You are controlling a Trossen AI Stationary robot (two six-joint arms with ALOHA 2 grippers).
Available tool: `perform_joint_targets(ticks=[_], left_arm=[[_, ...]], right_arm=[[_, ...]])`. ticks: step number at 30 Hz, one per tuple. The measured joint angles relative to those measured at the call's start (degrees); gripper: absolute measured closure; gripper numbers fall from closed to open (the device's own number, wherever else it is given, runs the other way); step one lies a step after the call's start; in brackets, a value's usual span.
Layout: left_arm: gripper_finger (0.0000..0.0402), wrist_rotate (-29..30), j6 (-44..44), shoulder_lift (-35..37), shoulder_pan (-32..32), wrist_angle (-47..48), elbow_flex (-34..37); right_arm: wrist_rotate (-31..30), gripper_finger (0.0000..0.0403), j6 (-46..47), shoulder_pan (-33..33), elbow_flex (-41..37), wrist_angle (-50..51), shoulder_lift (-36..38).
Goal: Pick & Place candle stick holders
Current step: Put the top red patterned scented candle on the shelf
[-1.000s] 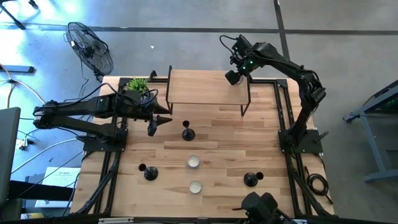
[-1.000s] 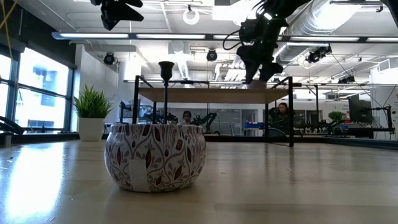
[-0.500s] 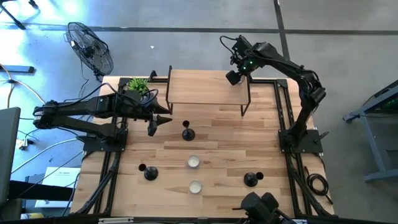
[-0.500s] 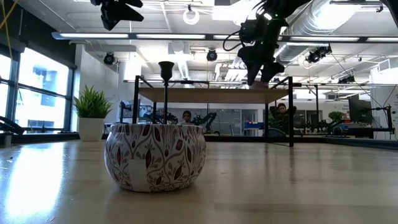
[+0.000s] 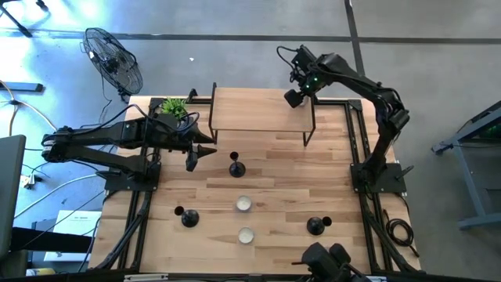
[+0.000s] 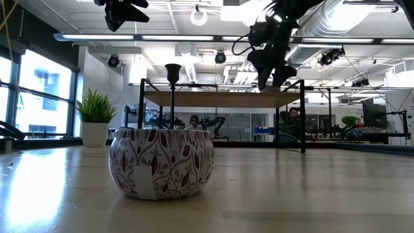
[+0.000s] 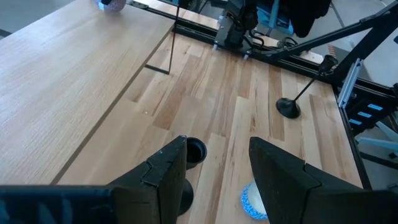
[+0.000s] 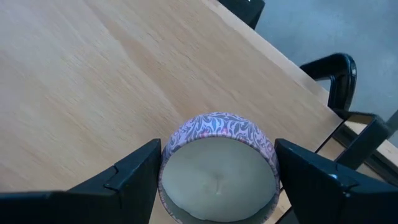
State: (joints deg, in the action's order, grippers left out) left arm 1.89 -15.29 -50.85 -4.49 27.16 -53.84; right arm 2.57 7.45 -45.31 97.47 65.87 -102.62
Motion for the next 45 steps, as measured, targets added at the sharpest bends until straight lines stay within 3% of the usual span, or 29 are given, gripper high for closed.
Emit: perform_joint_targets(ticks=[22, 45], left_arm=[[0.0228, -2.6, -0.02, -0.02, 0.02, 0.27, 0.02], [0.0228, -2.58, -0.02, -0.02, 0.02, 1.95, 0.02]], right_arm=[[0.35, 0.0094, -1.53, 0.59, -1.79, -4.02, -0.15], [2.5, 0.009, -1.52, 0.69, -1.79, -4.06, -0.15]])
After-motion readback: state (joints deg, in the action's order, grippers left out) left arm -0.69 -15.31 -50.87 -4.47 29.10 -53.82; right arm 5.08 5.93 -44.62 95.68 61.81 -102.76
